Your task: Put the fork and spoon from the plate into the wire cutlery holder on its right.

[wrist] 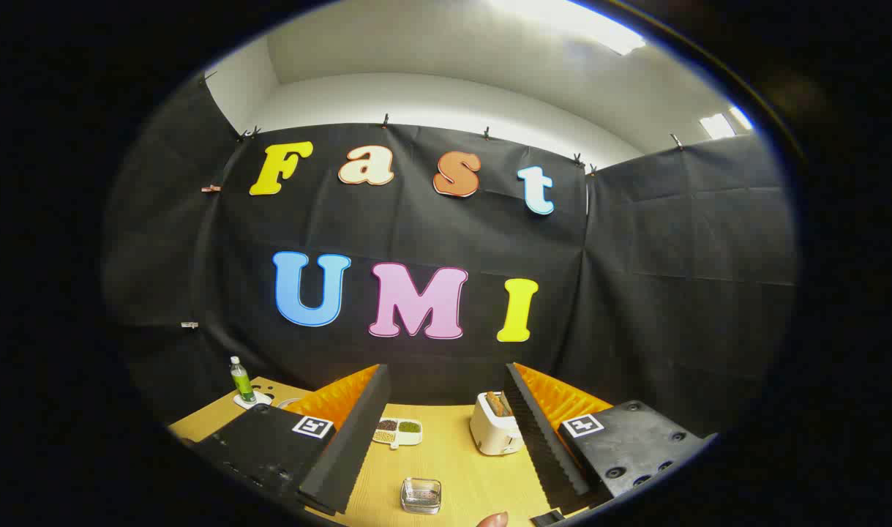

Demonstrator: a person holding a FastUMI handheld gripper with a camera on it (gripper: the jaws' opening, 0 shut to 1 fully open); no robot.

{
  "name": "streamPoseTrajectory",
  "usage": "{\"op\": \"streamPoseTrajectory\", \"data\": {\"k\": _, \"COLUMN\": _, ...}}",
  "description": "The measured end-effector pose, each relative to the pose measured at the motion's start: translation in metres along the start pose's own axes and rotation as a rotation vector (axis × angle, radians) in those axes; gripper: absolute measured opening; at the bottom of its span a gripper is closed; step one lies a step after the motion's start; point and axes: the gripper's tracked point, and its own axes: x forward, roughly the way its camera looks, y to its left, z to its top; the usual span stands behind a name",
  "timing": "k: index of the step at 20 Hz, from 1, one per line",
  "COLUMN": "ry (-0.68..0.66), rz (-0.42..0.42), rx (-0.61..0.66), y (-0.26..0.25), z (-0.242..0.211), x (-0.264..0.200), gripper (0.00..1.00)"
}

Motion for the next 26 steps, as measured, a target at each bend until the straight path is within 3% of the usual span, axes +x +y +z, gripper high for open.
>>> {"op": "streamPoseTrajectory", "data": {"k": 10, "ry": -0.001, "rz": 0.180, "rx": 0.030, "y": -0.008, "z": -0.007, "x": 0.038, "gripper": 0.97}}
{"op": "streamPoseTrajectory", "data": {"k": 26, "ry": -0.007, "rz": 0.043, "rx": 0.012, "y": 0.026, "z": 0.017, "x": 0.006, "gripper": 0.97}}
